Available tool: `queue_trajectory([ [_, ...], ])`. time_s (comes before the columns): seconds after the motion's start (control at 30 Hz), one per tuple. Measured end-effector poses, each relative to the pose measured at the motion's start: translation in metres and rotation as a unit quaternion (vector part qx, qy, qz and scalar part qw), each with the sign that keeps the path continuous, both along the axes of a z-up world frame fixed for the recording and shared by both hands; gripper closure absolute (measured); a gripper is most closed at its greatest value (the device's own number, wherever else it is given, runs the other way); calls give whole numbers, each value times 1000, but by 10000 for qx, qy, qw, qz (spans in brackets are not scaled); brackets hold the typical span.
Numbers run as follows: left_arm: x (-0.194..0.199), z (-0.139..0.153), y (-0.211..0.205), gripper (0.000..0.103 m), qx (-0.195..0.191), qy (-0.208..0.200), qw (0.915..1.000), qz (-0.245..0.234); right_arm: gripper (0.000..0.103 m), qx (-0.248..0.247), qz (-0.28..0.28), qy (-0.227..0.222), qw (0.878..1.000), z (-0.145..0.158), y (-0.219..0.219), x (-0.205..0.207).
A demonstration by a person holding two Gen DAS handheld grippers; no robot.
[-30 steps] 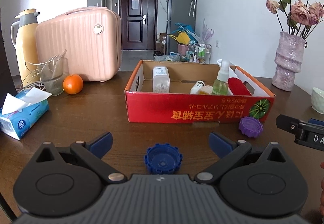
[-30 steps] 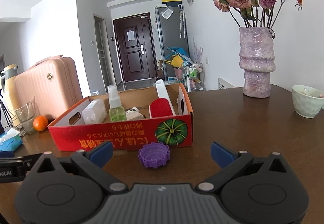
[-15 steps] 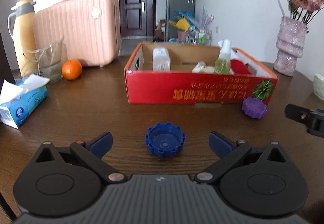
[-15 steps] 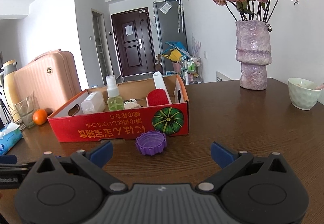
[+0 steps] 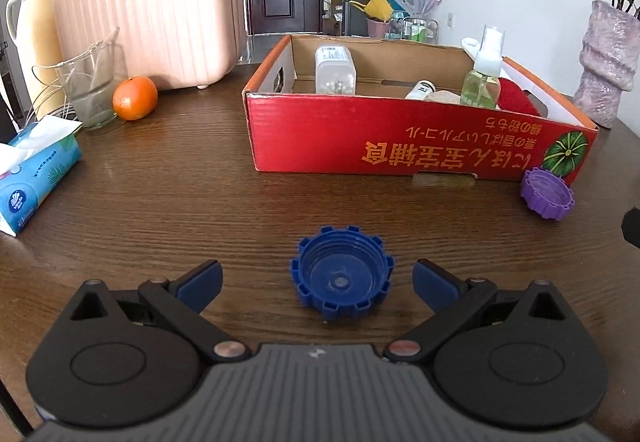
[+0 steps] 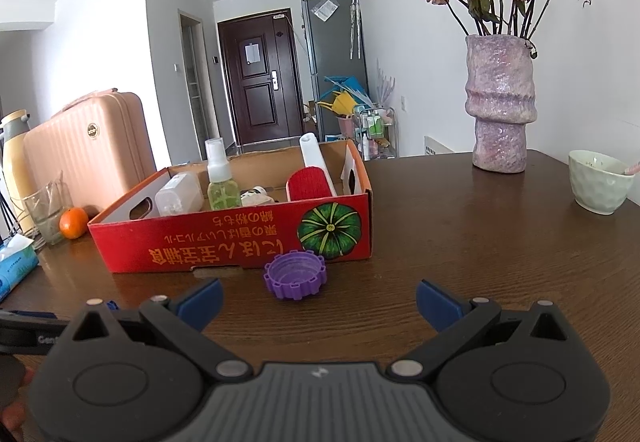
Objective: Organize rigid objects
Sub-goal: 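Lower the left tool onto the blue ridged cap and close, then lift the blue cap with the left tool while the right tool closes on the purple cap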
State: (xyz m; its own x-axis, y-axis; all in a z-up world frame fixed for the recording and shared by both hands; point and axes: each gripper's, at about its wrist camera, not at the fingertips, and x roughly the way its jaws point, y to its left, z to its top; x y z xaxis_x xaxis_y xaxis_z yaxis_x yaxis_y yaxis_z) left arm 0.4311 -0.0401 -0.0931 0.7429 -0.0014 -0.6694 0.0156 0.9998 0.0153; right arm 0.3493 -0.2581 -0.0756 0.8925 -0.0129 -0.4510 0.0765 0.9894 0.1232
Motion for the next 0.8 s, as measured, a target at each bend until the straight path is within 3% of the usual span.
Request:
queue_trajectory([
  [0.13, 2, -1, -1, 4, 7, 0, 10000, 4, 0, -14, 2, 19, 10000, -1, 0, 1],
  [0.2, 3, -1, -2, 15, 37, 24, 10000, -15, 0, -19, 0, 30, 10000, -2, 0, 1],
  [0.27, 5, -3, -3, 35, 23, 106, 9999, -79, 0, -26, -3, 38, 10000, -2, 1, 1],
  [0.33, 3, -2, -3, 48, 12, 34, 10000, -84, 0, -33, -3, 42, 10000, -2, 1, 2],
  [0.8, -12, 16, 0, 48, -54, -434, 9989, -156, 0, -116, -62, 119, 9998, -6, 1, 6],
])
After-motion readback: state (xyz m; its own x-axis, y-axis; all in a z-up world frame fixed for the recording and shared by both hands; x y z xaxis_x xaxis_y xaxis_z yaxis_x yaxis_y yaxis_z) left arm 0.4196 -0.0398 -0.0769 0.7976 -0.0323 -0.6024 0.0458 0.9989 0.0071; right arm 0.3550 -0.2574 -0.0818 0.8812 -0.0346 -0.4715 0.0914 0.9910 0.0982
